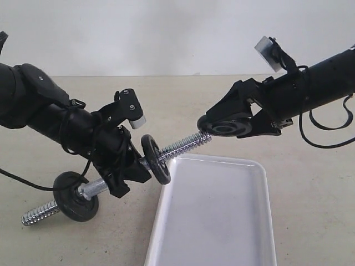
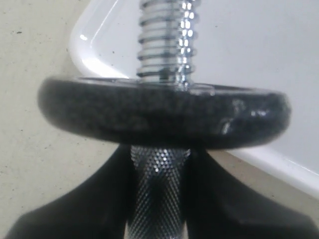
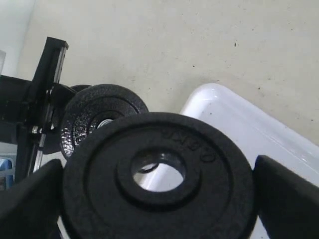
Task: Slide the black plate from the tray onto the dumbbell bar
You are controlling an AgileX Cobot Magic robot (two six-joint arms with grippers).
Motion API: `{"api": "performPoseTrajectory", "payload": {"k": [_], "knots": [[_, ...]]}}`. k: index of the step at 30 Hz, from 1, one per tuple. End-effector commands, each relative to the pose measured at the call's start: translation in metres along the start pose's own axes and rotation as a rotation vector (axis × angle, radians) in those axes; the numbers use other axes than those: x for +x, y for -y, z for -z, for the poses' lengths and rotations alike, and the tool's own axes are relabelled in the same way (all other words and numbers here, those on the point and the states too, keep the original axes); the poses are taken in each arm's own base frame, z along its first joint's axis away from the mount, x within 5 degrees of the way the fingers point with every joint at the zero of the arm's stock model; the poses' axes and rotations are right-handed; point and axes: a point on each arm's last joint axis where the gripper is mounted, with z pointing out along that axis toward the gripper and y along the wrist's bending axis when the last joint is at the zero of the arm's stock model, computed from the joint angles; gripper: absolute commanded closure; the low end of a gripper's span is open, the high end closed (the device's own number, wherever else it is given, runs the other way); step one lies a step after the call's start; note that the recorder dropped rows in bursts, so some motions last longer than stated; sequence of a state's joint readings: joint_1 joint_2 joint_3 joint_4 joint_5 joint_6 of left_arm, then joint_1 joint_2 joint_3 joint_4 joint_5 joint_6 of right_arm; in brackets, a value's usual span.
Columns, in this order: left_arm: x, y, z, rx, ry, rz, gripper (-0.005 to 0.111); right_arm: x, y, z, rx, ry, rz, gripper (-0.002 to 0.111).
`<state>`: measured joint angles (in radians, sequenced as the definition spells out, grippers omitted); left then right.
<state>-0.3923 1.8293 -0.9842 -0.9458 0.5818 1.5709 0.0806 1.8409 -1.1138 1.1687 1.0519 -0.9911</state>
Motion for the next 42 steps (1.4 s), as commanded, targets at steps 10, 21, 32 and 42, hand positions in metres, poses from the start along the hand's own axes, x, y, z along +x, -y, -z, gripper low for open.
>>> {"api": "performPoseTrajectory", "payload": {"k": [10,21,32,42], "knots": [[-0.015,-0.007,0.013,-0.094,0.083,0.058,0.102,-0.001,-0.009,0.004,-0.052,0.000,0.006,0.108],[-0.019,-0.009,0.013,-0.115,0.134,0.079,0.102,-0.001,-0.009,0.004,-0.052,0.000,0.004,0.108],[-0.020,-0.010,0.013,-0.115,0.136,0.079,0.102,-0.007,-0.012,0.004,-0.087,0.064,-0.005,0.108],[-0.021,-0.005,0.013,-0.066,0.149,0.089,0.102,-0.017,-0.016,0.006,-0.129,0.186,0.018,0.108]]}}
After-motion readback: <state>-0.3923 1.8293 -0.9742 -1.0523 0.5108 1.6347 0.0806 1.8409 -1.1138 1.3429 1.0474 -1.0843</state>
